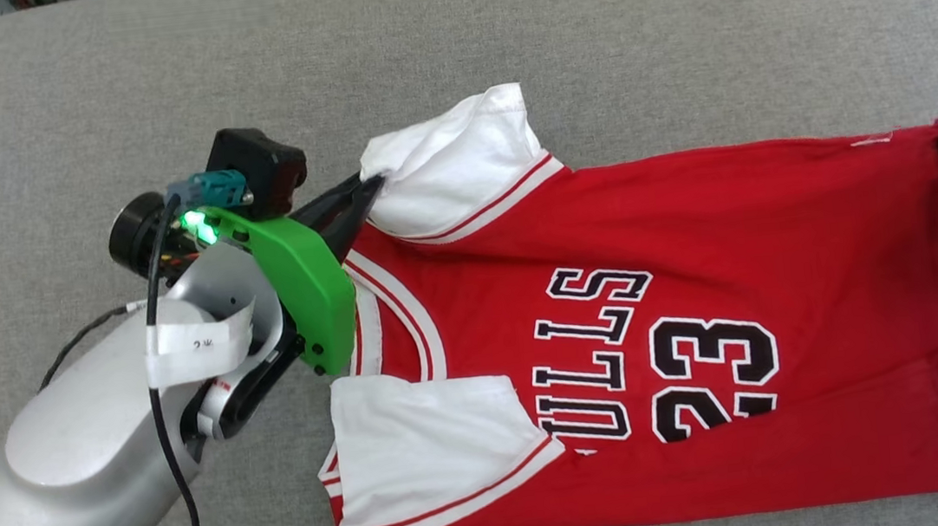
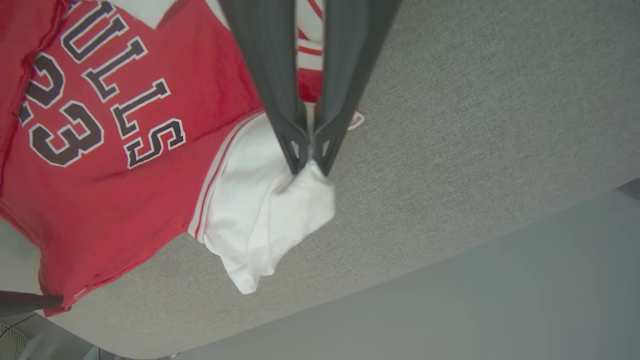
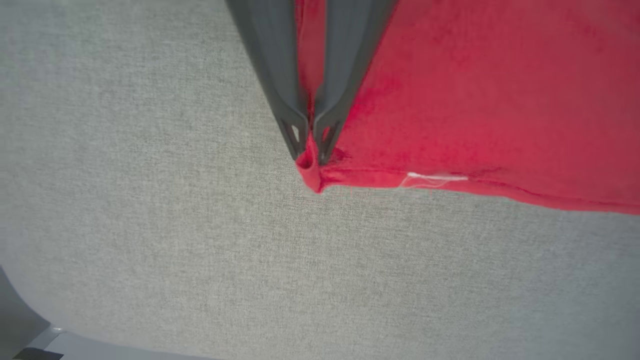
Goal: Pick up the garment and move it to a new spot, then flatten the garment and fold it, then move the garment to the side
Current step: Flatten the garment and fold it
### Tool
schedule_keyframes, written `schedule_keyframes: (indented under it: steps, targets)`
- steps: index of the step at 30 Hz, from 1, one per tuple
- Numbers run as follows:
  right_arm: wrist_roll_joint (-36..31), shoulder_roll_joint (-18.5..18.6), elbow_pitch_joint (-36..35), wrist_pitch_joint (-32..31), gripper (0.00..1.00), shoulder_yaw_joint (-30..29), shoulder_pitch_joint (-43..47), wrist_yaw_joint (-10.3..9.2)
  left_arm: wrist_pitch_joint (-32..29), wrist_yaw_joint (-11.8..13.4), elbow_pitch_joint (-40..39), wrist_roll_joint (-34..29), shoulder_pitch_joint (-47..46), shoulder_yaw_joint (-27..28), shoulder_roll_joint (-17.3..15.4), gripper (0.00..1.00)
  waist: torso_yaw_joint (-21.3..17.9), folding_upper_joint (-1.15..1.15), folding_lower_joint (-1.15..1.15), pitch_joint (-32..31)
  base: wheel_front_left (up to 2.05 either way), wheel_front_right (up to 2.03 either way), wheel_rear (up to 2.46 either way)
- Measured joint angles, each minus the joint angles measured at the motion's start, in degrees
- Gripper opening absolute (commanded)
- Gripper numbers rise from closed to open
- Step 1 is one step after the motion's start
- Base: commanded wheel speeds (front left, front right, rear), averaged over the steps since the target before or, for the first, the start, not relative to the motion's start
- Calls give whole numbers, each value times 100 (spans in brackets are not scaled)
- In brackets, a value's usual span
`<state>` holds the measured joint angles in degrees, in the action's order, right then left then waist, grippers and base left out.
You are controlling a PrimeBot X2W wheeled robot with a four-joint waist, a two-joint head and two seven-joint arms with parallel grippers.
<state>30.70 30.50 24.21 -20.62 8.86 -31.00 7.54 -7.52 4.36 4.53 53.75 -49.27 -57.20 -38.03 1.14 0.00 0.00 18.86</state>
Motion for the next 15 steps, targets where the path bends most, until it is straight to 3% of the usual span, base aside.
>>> schedule_keyframes:
  steps: [15]
  targets:
    - [837, 246, -920, 850, 0, -372, 2014, 0, 268, 645, -987, 247, 1584, -280, -556, 0, 35, 0, 0, -788, 0, 0, 0]
